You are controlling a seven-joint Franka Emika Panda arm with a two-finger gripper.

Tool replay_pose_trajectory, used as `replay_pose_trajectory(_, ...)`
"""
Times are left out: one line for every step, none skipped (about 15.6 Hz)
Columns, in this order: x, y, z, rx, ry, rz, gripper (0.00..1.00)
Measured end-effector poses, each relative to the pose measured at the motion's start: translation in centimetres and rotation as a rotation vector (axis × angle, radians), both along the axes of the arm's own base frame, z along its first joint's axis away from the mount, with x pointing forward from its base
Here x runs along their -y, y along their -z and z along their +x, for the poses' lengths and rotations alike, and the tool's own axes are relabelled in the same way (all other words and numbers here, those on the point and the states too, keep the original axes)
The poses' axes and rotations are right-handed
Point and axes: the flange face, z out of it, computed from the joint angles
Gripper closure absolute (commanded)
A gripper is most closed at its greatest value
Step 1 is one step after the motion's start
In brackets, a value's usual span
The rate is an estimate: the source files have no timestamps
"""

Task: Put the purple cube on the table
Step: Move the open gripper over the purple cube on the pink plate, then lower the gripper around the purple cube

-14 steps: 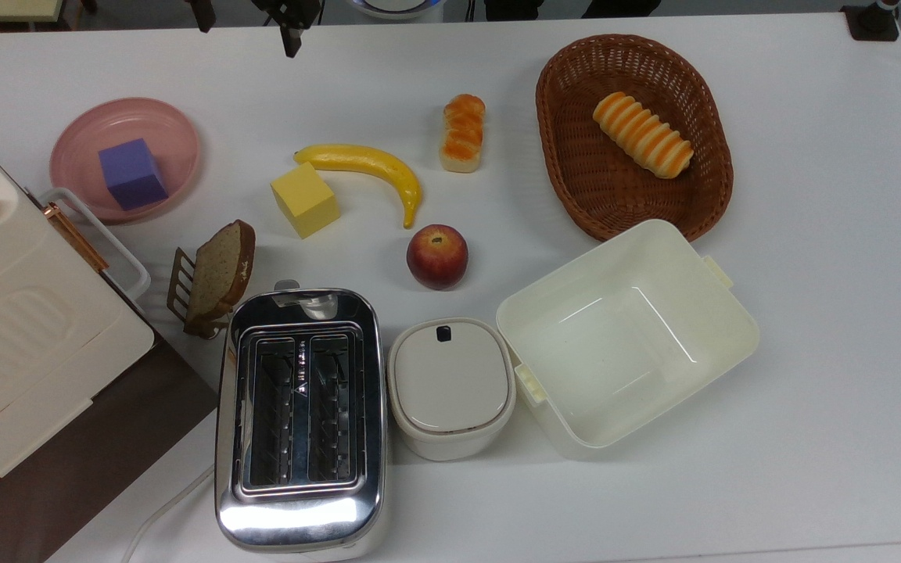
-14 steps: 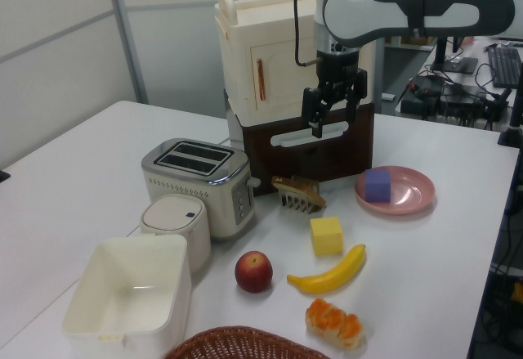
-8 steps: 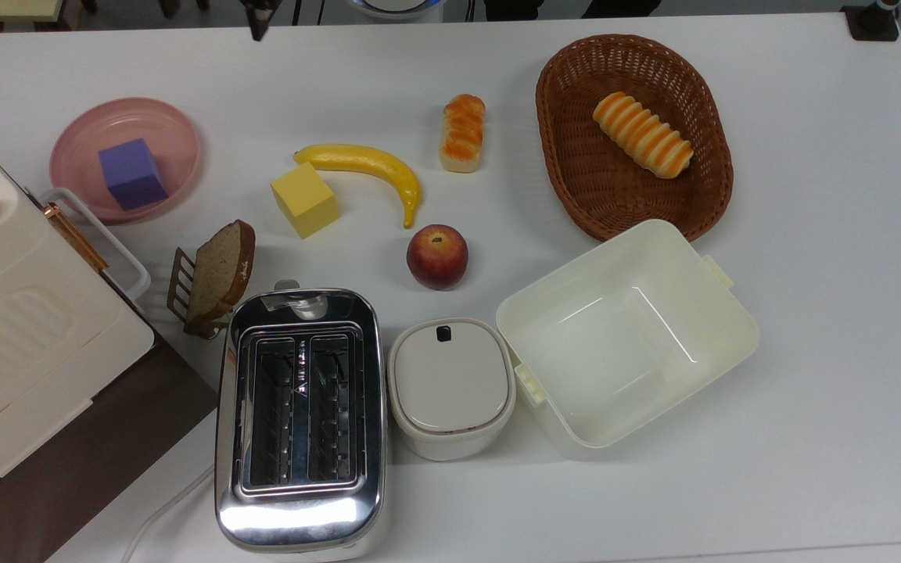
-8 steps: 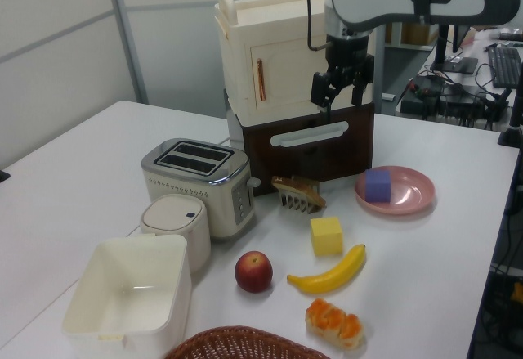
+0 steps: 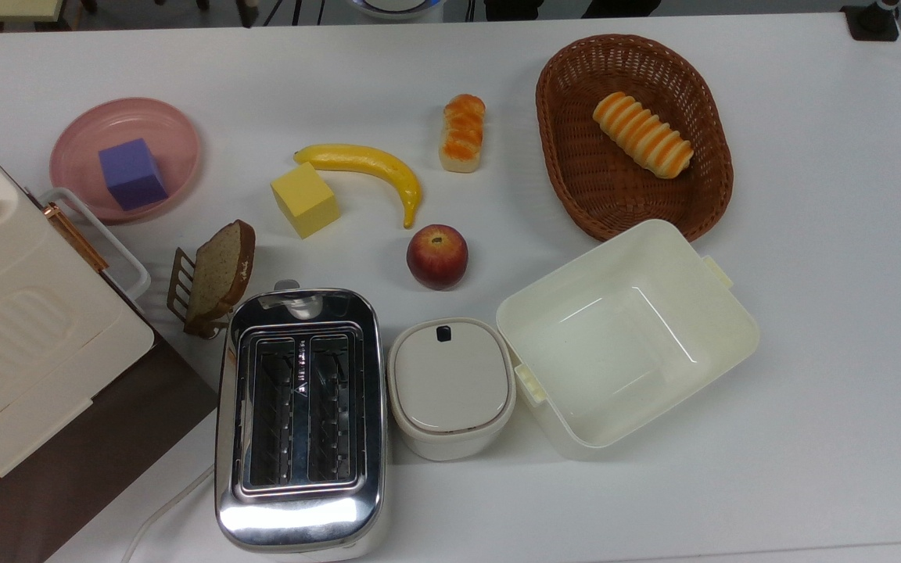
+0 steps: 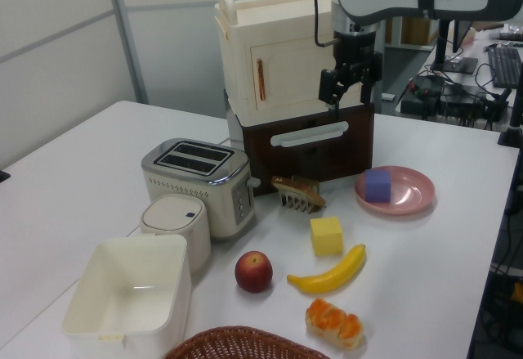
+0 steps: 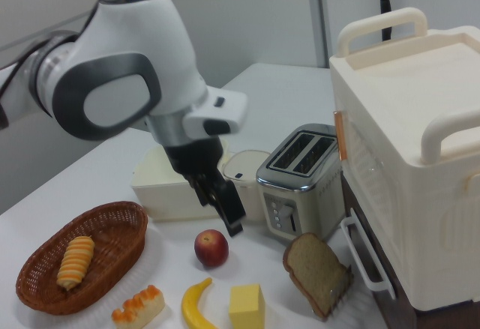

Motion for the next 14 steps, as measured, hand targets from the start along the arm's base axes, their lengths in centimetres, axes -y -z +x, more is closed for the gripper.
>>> replay_pose_trajectory(1.5, 0.3, -0.5, -0.010, 0.033, 0.003, 0.00)
replay_pose_trajectory(3.5, 0.7, -1.2, -0.023, 0.074, 0.007, 0.00)
replay_pose_trajectory(5.7, 1.4, -2.1, -0.037, 0.118, 0.013, 0.00)
replay_pose_trajectory(7.9, 2.3, -3.1, -0.054, 0.164, 0.023, 0.00)
replay_pose_trajectory(9.9, 3.3, -4.2, -0.069, 0.207, 0.038, 0.00)
replay_pose_trajectory(11.7, 4.4, -5.0, -0.068, 0.245, 0.049, 0.00)
replay_pose_trajectory(13.2, 5.5, -5.3, -0.046, 0.274, 0.051, 0.00)
replay_pose_trajectory(14.2, 6.7, -5.3, -0.019, 0.293, 0.047, 0.00)
replay_pose_trajectory(15.0, 8.3, -5.1, 0.008, 0.304, 0.036, 0.00)
replay_pose_trajectory(15.5, 10.1, -4.5, 0.039, 0.309, 0.021, 0.00)
replay_pose_trajectory(15.8, 12.1, -3.8, 0.067, 0.310, 0.007, 0.00)
replay_pose_trajectory(16.1, 14.2, -3.0, 0.088, 0.320, -0.003, 0.00)
replay_pose_trajectory(16.3, 16.2, -2.1, 0.102, 0.340, -0.009, 0.00)
replay_pose_trajectory(16.4, 17.9, -1.2, 0.117, 0.366, -0.014, 0.00)
